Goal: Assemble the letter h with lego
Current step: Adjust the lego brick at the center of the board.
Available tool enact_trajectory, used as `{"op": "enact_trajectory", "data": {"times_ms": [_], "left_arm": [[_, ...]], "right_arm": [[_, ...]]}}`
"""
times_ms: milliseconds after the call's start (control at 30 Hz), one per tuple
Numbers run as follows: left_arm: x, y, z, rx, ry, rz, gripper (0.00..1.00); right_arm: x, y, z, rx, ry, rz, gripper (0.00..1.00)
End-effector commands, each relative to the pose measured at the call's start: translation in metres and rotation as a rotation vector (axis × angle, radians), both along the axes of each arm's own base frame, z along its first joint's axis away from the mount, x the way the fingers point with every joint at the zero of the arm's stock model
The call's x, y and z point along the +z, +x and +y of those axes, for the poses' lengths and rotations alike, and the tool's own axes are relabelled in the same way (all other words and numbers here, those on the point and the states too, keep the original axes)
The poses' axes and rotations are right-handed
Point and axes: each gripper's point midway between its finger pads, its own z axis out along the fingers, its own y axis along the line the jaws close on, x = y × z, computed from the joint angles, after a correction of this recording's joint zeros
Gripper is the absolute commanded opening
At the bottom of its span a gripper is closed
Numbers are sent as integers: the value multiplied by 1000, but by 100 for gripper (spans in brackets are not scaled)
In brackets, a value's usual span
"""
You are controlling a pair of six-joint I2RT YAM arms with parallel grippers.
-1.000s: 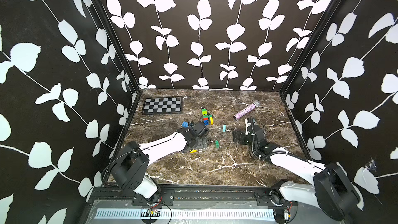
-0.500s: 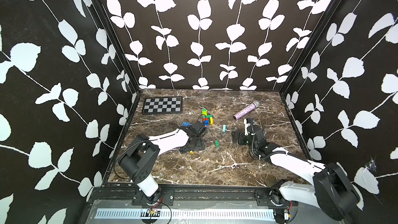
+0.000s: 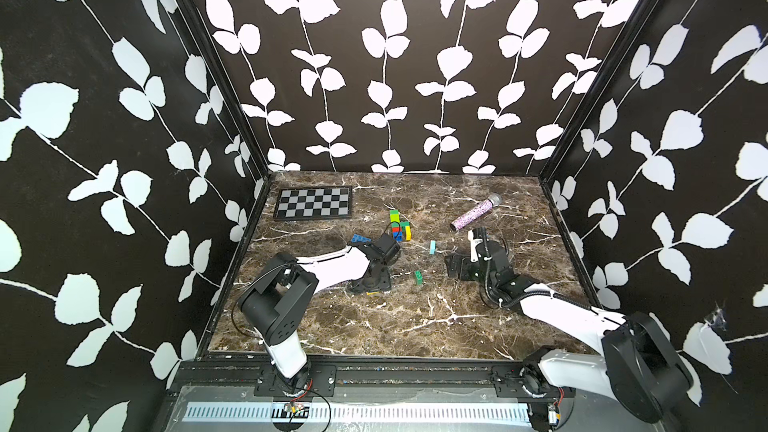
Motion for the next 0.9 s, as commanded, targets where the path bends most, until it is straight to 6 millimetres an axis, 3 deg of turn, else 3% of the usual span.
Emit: {"op": "enact_trajectory", "data": {"times_ms": [0, 233, 600, 667, 867], "left_arm": [[-15, -3, -1, -1, -10, 44, 62], [-12, -3, -4, -11, -37, 39, 51], [-9, -6, -31, -125, -172, 54, 35], [-5, -5, -35, -139, -198, 36, 35], [29, 6, -55, -142, -359, -51, 34]], "right_arm": [[13, 9, 5, 8, 24, -40, 97], [12, 8, 9, 24, 30, -34, 97], [14, 8, 16, 55, 46, -40, 95], [18, 7, 24, 97, 74, -53, 95], [43, -12, 76, 341, 161, -140, 88]]}}
